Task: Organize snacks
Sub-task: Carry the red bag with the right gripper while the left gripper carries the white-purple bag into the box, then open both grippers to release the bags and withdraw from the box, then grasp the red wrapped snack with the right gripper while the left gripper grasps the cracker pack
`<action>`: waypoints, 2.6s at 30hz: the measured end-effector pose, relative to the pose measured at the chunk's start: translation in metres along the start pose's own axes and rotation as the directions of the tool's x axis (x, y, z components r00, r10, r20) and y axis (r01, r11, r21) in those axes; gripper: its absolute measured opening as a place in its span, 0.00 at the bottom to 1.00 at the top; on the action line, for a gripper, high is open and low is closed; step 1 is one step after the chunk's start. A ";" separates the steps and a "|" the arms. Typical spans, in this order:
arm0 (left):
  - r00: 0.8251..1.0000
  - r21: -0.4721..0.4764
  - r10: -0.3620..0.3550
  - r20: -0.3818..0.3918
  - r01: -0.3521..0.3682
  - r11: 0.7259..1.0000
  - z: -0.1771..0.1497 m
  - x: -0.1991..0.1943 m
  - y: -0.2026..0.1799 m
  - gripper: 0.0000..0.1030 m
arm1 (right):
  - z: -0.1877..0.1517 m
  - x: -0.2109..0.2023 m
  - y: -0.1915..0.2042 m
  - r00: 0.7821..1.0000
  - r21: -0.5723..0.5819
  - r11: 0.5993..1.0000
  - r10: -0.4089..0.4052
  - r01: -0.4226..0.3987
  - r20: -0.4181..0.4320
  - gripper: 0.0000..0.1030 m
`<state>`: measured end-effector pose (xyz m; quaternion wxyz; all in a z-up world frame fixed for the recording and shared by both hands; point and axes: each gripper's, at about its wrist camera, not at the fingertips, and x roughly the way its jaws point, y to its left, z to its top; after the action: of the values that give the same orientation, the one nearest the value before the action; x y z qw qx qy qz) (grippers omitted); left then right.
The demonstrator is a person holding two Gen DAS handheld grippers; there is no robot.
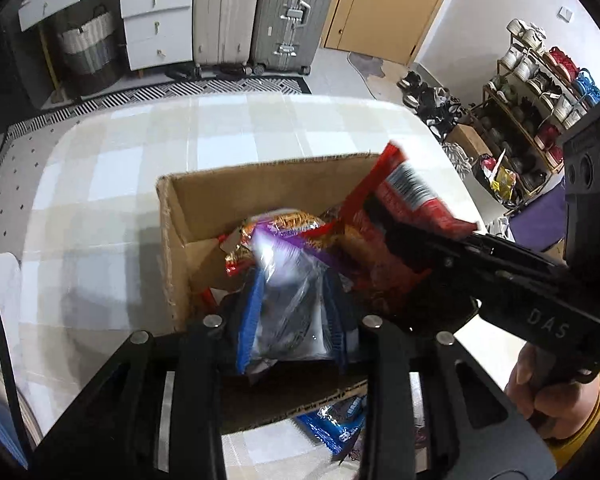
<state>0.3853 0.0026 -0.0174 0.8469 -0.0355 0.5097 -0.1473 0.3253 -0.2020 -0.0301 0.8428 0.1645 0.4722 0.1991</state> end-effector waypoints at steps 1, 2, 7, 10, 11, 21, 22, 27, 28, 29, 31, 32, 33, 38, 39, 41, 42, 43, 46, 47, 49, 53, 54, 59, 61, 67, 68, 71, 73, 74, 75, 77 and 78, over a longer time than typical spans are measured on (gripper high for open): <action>1.000 0.005 -0.001 0.009 0.001 1.000 0.000 -0.005 -0.001 0.36 | 0.000 -0.002 0.001 1.000 -0.006 1.000 -0.006 0.006 0.008 0.31; 1.000 0.009 0.004 0.020 -0.005 1.000 0.000 -0.008 -0.002 0.43 | 0.001 -0.004 0.001 1.000 -0.008 1.000 -0.004 0.004 0.012 0.31; 1.000 0.010 0.012 0.026 -0.012 1.000 -0.005 -0.026 -0.005 0.47 | 0.001 -0.014 0.004 1.000 -0.014 1.000 0.001 0.000 0.028 0.31; 0.999 0.013 0.016 0.029 -0.016 1.000 -0.010 -0.033 -0.007 0.47 | 0.000 -0.021 0.006 0.999 -0.016 1.000 -0.001 0.002 0.041 0.31; 0.999 0.013 0.012 0.030 -0.013 1.000 -0.012 -0.036 -0.007 0.47 | 0.000 -0.025 0.006 0.999 -0.015 1.000 0.003 -0.003 0.048 0.31; 0.995 -0.018 0.041 0.095 -0.039 0.999 -0.042 -0.081 -0.014 0.66 | -0.025 -0.065 0.020 0.995 -0.040 0.999 0.018 -0.014 0.101 0.31; 0.993 -0.017 0.044 0.107 -0.042 0.999 -0.047 -0.089 -0.017 0.66 | -0.030 -0.072 0.024 0.994 -0.050 0.999 0.024 -0.019 0.105 0.31; 0.983 -0.010 0.049 0.174 -0.048 0.999 -0.068 -0.133 -0.035 0.72 | -0.052 -0.106 0.045 0.987 -0.101 0.994 0.050 -0.035 0.152 0.31; 0.982 -0.006 0.049 0.184 -0.049 0.999 -0.074 -0.142 -0.040 0.72 | -0.056 -0.113 0.049 0.985 -0.109 0.993 0.057 -0.039 0.164 0.31; 0.980 0.002 0.051 0.193 -0.052 0.999 -0.079 -0.151 -0.045 0.73 | -0.061 -0.122 0.053 0.982 -0.117 0.992 0.068 -0.047 0.176 0.31; 0.972 0.025 0.065 0.225 -0.072 0.997 -0.090 -0.171 -0.057 0.74 | -0.071 -0.139 0.061 0.975 -0.127 0.990 0.086 -0.061 0.205 0.34; 0.969 0.034 0.075 0.236 -0.085 0.996 -0.096 -0.180 -0.063 0.76 | -0.076 -0.150 0.064 0.970 -0.131 0.989 0.092 -0.064 0.223 0.39; 0.967 0.037 0.078 0.243 -0.090 0.995 -0.101 -0.188 -0.066 0.76 | -0.081 -0.159 0.067 0.966 -0.133 0.989 0.098 -0.067 0.240 0.43; 0.954 0.028 0.057 0.294 -0.068 0.997 -0.134 -0.237 -0.083 0.79 | -0.107 -0.199 0.085 0.951 -0.157 0.985 0.117 -0.074 0.286 0.46; 0.951 0.025 0.058 0.303 -0.069 0.997 -0.140 -0.244 -0.086 0.79 | -0.113 -0.206 0.089 0.949 -0.164 0.984 0.119 -0.072 0.293 0.47; 0.942 0.030 0.057 0.330 -0.070 0.997 -0.156 -0.261 -0.092 0.79 | -0.128 -0.221 0.097 0.941 -0.185 0.980 0.128 -0.072 0.313 0.47; 0.937 0.038 0.058 0.344 -0.075 0.996 -0.164 -0.269 -0.096 0.79 | -0.134 -0.227 0.100 0.939 -0.193 0.979 0.128 -0.068 0.320 0.49; 0.931 0.041 0.072 0.357 -0.093 0.995 -0.175 -0.278 -0.099 0.79 | -0.140 -0.232 0.103 0.937 -0.200 0.978 0.124 -0.059 0.326 0.51; 0.926 0.032 0.079 0.370 -0.098 0.995 -0.198 -0.298 -0.104 0.80 | -0.162 -0.247 0.110 0.932 -0.219 0.975 0.114 -0.038 0.346 0.60; 0.925 0.027 0.072 0.374 -0.088 0.996 -0.207 -0.304 -0.104 0.80 | -0.171 -0.252 0.112 0.929 -0.225 0.974 0.118 -0.038 0.351 0.63; 0.921 0.017 0.065 0.383 -0.078 0.997 -0.224 -0.314 -0.105 0.81 | -0.184 -0.258 0.115 0.927 -0.235 0.971 0.119 -0.034 0.355 0.64; 0.912 0.002 0.072 0.404 -0.080 0.997 -0.260 -0.330 -0.104 0.82 | -0.211 -0.268 0.119 0.916 -0.250 0.968 0.132 -0.037 0.378 0.75; 0.909 0.002 0.077 0.409 -0.085 0.996 -0.270 -0.333 -0.103 0.83 | -0.218 -0.270 0.119 0.912 -0.253 0.967 0.131 -0.031 0.388 0.78; 0.897 -0.013 0.090 0.433 -0.094 0.995 -0.310 -0.336 -0.093 0.84 | -0.250 -0.273 0.121 0.903 -0.287 0.958 0.137 -0.016 0.408 0.82; 0.887 -0.028 0.097 0.451 -0.095 0.995 -0.330 -0.331 -0.084 0.87 | -0.262 -0.270 0.120 0.903 -0.305 0.952 0.139 -0.010 0.406 0.85; 0.866 -0.070 0.155 0.475 -0.138 0.988 -0.363 -0.306 -0.058 0.99 | -0.287 -0.234 0.111 0.928 -0.360 0.933 0.117 0.020 0.354 0.88; 0.866 -0.083 0.160 0.474 -0.137 0.987 -0.364 -0.300 -0.052 0.99 | -0.290 -0.224 0.108 0.935 -0.364 0.931 0.117 0.014 0.336 0.89; 0.855 -0.141 0.211 0.474 -0.163 0.977 -0.359 -0.278 -0.032 0.99 | -0.295 -0.199 0.101 0.950 -0.373 0.928 0.120 -0.004 0.288 0.90; 0.850 -0.155 0.233 0.473 -0.180 0.971 -0.357 -0.261 -0.022 0.99 | -0.295 -0.180 0.096 0.961 -0.375 0.927 0.112 -0.010 0.254 0.90; 0.849 -0.158 0.243 0.469 -0.190 0.969 -0.357 -0.252 -0.018 0.99 | -0.294 -0.171 0.094 0.967 -0.371 0.929 0.102 -0.007 0.235 0.90; 0.854 -0.155 0.243 0.460 -0.193 0.969 -0.359 -0.242 -0.014 0.99 | -0.293 -0.162 0.092 0.972 -0.367 0.930 0.093 -0.008 0.214 0.90; 0.878 -0.164 0.242 0.413 -0.190 0.968 -0.358 -0.225 -0.007 0.99 | -0.292 -0.146 0.089 0.980 -0.370 0.929 0.085 -0.013 0.178 0.90; 0.887 -0.170 0.237 0.396 -0.183 0.968 -0.357 -0.220 -0.004 0.99 | -0.292 -0.140 0.089 0.983 -0.372 0.928 0.076 -0.008 0.168 0.90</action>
<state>-0.0232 0.0939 0.0007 0.9423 -0.0644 0.3283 -0.0108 -0.0087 -0.1679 -0.0325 0.8932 0.0300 0.3450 0.2869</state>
